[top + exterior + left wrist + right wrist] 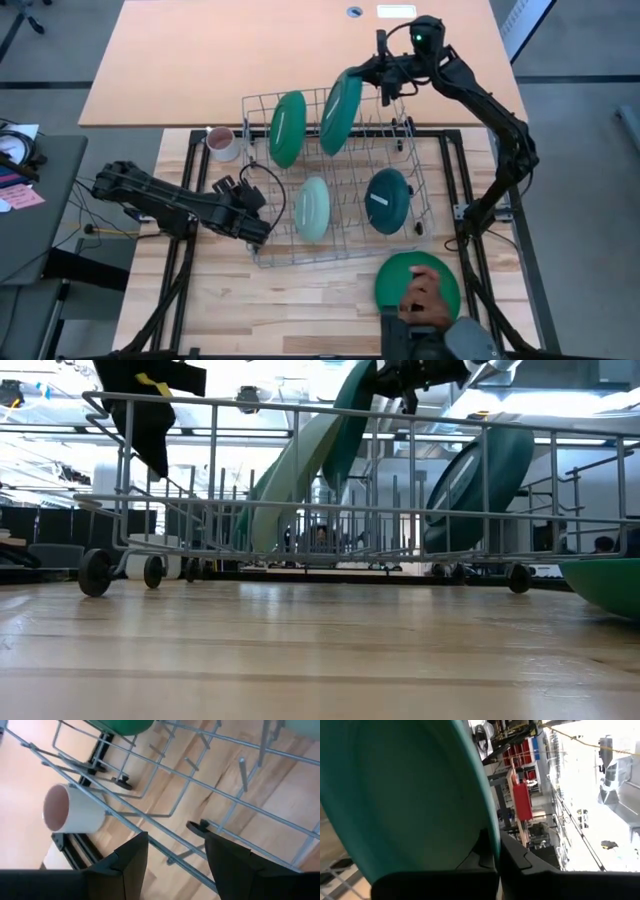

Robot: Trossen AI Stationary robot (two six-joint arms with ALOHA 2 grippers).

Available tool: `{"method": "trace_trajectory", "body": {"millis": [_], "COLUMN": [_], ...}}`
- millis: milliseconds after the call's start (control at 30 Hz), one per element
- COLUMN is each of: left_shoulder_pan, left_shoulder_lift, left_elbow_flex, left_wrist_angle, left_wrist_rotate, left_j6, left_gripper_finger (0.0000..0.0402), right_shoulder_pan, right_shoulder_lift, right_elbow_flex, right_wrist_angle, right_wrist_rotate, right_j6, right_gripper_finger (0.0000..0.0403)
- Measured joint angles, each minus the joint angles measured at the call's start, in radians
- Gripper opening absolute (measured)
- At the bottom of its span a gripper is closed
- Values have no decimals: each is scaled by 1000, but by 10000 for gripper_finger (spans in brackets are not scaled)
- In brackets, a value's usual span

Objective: Sort dishes
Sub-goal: Put the stacked green plate in the dish rack

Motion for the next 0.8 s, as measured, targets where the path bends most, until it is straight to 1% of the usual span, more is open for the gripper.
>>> {"method": "trace_trajectory", "body": {"millis": [133, 200, 300, 367, 400, 800], "left_shoulder_pan": [1, 2, 2, 2, 2, -18], "left_shoulder_lift": [-24, -37, -39, -38, -39, -49], "left_elbow_flex": [3, 6, 12, 12, 10, 62], "left_wrist_angle": [-46, -71, -152, -198, -196, -186], "left_wrist_rotate": [-95, -124, -152, -156, -158, -165], "left_j6": [11, 14, -44, -107, -112, -119], "left_gripper_finger": [189, 189, 189, 189, 189, 189], "right_shoulder_pan": [-1, -5, -12, -16, -21, -28], "right_shoulder_lift": [11, 20, 41, 56, 63, 120], "right_elbow_flex": [0, 0, 0, 0, 0, 0], "right_wrist_angle": [29, 34, 40, 55, 55, 97], "right_wrist_rotate": [-44, -49, -53, -77, -87, -128], "right_j6": [2, 3, 2, 3, 4, -30], "right_gripper_finger": [1, 1, 1, 1, 1, 1]}}
